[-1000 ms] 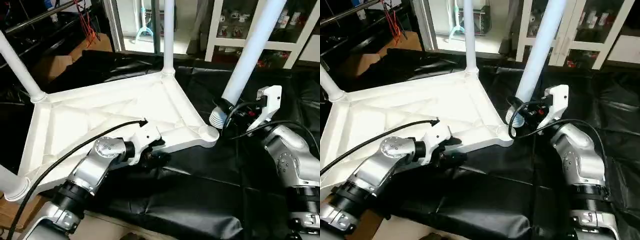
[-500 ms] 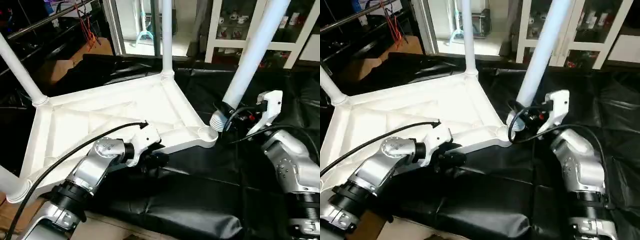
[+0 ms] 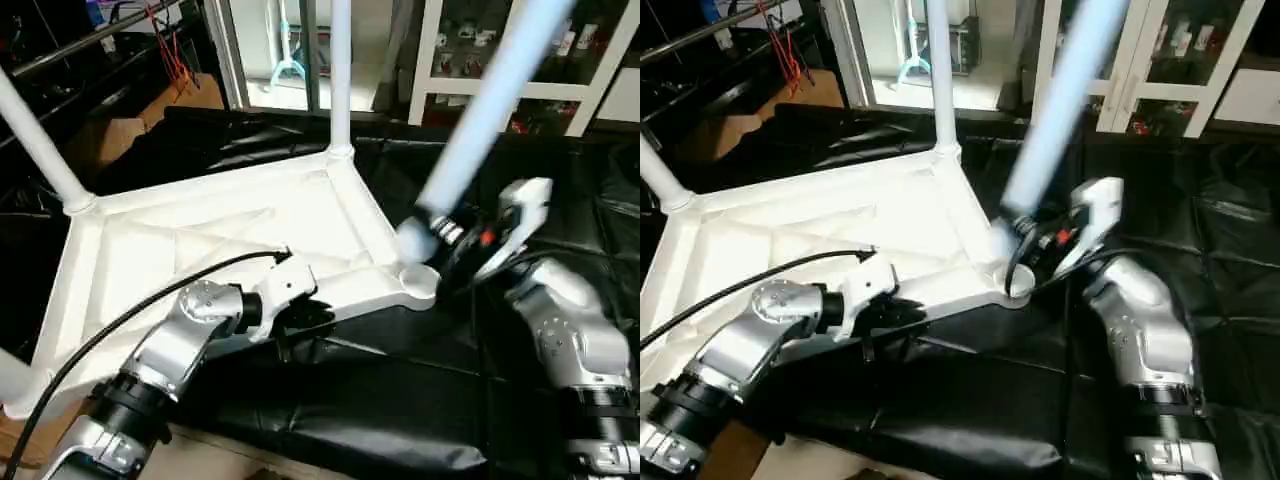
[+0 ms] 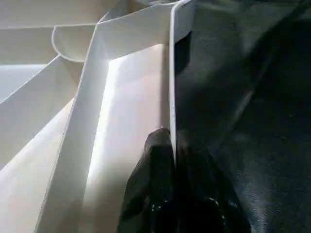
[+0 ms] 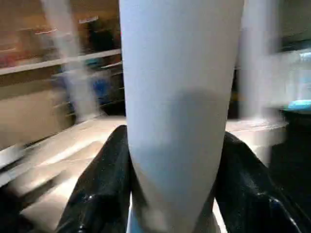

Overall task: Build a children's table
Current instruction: Insert table leg to table base

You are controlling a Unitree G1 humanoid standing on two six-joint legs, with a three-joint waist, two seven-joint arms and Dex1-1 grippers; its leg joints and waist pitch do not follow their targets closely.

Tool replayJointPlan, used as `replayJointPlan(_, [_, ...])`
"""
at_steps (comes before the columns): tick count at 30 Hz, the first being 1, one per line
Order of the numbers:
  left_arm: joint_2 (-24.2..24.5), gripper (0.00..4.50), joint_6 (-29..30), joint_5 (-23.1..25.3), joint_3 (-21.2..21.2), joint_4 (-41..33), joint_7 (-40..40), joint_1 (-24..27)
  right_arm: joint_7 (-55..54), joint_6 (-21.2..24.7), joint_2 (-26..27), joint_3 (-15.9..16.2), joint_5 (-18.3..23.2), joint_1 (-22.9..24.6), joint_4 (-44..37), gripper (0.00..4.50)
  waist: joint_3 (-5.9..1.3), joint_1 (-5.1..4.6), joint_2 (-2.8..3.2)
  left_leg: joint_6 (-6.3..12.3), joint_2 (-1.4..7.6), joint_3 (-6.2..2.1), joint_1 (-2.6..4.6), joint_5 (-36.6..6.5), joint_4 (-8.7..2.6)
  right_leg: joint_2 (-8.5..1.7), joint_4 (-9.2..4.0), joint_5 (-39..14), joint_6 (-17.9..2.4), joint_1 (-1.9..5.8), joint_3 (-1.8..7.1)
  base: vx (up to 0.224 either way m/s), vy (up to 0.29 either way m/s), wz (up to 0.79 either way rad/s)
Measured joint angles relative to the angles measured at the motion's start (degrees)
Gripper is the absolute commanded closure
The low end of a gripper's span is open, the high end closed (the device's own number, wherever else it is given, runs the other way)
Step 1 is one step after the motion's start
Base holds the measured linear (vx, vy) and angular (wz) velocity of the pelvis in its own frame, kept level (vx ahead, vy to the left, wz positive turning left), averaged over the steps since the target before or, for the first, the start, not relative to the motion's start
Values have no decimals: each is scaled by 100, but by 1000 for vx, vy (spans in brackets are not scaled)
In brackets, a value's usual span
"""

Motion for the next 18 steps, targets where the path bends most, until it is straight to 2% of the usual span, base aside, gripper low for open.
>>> replayJointPlan(2, [55,446,-53,2,-1,-90,-60,76,485,150,-169,276,37,151,-30,263,3,-4,-4,2,-2,0,-1,-1,-1,-1,-3,0,0,0,1,0,0,0])
replayJointPlan(4, [151,446,-136,1,-2,-175,-139,145,741,187,-307,391,-8,236,-2,263,13,-6,-18,2,0,0,-1,-1,-2,0,-3,0,0,-1,0,0,0,0])
replayJointPlan(7, [190,450,-185,2,0,-200,-174,172,815,75,-360,338,-65,170,240,263,26,-17,-39,-1,2,1,4,1,-2,1,-1,0,0,-1,0,0,0,0])
replayJointPlan(11, [297,450,-256,3,17,-311,-234,254,832,-175,-440,59,-80,137,740,263,40,-53,-61,-1,2,3,3,1,-4,1,-1,-1,-2,-1,1,0,0,0])
replayJointPlan(15, [406,450,-320,-11,64,-383,-307,328,982,-351,-501,38,-74,137,848,263,49,-131,-76,-1,3,3,4,1,-11,2,-1,-5,-7,-1,-4,0,0,0])
replayJointPlan(18, [431,450,-347,-18,68,-383,-363,330,1096,-674,-470,38,-97,117,1030,263,52,-143,-80,0,3,2,4,1,-11,2,-2,-6,-10,-1,-4,0,0,0])
